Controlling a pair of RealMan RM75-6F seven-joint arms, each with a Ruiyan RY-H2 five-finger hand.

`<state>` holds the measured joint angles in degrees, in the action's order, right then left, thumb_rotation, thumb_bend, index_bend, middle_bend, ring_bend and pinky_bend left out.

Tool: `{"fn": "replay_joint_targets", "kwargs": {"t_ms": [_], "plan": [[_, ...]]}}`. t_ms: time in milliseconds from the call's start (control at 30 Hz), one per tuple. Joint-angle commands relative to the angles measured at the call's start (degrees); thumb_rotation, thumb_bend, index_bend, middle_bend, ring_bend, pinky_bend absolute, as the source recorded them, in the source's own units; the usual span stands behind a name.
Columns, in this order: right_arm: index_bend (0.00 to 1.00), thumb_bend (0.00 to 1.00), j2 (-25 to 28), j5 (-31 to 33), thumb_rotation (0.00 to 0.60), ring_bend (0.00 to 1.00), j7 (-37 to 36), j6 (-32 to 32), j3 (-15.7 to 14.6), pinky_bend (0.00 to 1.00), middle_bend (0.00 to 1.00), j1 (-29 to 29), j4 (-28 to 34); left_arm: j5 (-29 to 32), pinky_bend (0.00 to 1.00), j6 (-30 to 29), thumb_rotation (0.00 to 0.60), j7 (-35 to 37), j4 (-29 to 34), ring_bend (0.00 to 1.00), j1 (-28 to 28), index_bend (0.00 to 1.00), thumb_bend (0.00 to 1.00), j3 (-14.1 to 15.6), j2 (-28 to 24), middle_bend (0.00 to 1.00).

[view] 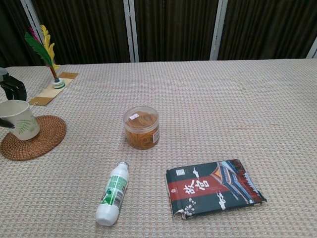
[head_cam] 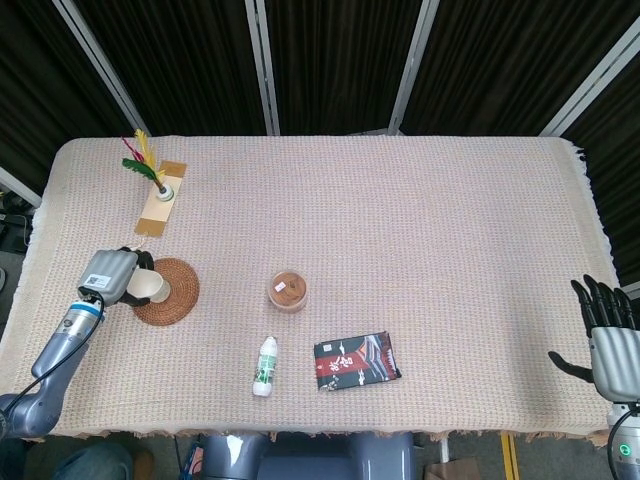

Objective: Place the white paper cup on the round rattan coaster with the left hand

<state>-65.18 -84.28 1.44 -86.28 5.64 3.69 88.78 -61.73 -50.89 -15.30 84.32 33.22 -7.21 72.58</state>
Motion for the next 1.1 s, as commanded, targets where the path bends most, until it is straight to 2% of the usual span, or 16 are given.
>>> {"fn": "replay_joint_targets", "kwargs": {"t_ms": [33,100,167,200,267,300,333,433,500,700,833,933,1100], "plan": [[0.00,0.00,-0.1,0.2,0.600,0.00,0.2,0.1,0.0,0.00,0.00,0.0,-0.1,-0.1,0.46,-0.1,0.600,0.4,-0.4,0.33,0.1,0.43,0.08,0.2,0.5,0.42],[0.00,0.00,-0.1,0.4,0.600,0.00,0.2,0.3,0.0,0.00,0.00,0.1,-0.1,0.1,0.44,0.3,0.600,0.1,-0.6,0.31,0.4,0.42,0.07,0.3,0.7,0.39],[0.00,0.00,0.0,0.6,0.600,0.00,0.2,0.3,0.1,0.00,0.00,0.0,-0.2,0.3,0.42,0.6,0.600,-0.4,-1.0,0.25,0.7,0.39,0.05,0.5,1.1,0.31],[0.00,0.00,0.0,0.7,0.600,0.00,0.2,0.4,0.2,0.00,0.00,0.0,-0.3,0.4,0.38,0.6,0.600,-0.6,-1.2,0.18,0.8,0.35,0.03,0.6,1.4,0.24],[0.00,0.00,0.0,0.8,0.600,0.00,0.1,0.4,0.2,0.00,0.00,0.0,-0.3,0.2,0.27,0.3,0.600,-1.2,-1.5,0.07,0.9,0.23,0.01,0.8,1.6,0.10],[0.00,0.00,0.0,0.9,0.600,0.00,0.0,0.3,0.2,0.00,0.00,0.0,-0.3,0.1,0.18,0.1,0.600,-1.5,-1.5,0.02,0.9,0.12,0.00,0.9,1.6,0.04],[0.00,0.00,0.0,0.9,0.600,0.00,0.0,0.3,0.2,0.00,0.00,0.0,-0.3,0.3,0.11,0.2,0.600,-2.1,-0.9,0.00,0.9,0.05,0.00,1.2,1.2,0.00],[0.00,0.00,0.1,0.8,0.600,0.00,-0.2,0.3,0.2,0.00,0.00,0.0,-0.3,0.9,0.01,-0.9,0.600,-3.6,1.7,0.00,0.6,0.00,0.00,1.3,-0.7,0.00],[0.00,0.00,0.1,0.7,0.600,0.00,-0.2,0.1,0.2,0.00,0.00,-0.1,-0.2,0.4,0.00,-2.9,0.600,-4.0,3.4,0.00,0.1,0.00,0.00,1.0,-1.7,0.00],[0.00,0.00,0.5,-0.1,0.600,0.00,-1.0,-0.5,-0.1,0.00,0.00,-0.4,0.4,-6.2,0.00,-16.1,0.600,-3.1,13.7,0.00,-5.0,0.00,0.00,0.4,-7.6,0.00],[0.00,0.00,0.7,-0.5,0.600,0.00,-1.5,-1.2,-0.3,0.00,0.00,-0.7,0.5,-12.2,0.00,-24.5,0.600,-2.9,19.6,0.00,-9.8,0.00,0.00,2.3,-11.2,0.00],[0.00,0.00,1.1,-0.9,0.600,0.00,-2.7,-1.7,-0.3,0.00,0.00,-1.0,0.4,-17.3,0.00,-30.6,0.600,-2.2,23.1,0.00,-14.5,0.00,0.00,5.5,-13.3,0.00],[0.00,0.00,1.8,-2.2,0.600,0.00,-4.4,-2.5,-0.5,0.00,0.00,-1.1,0.3,-21.6,0.00,-35.0,0.600,0.5,22.5,0.00,-19.2,0.00,0.00,8.9,-12.3,0.00]]}}
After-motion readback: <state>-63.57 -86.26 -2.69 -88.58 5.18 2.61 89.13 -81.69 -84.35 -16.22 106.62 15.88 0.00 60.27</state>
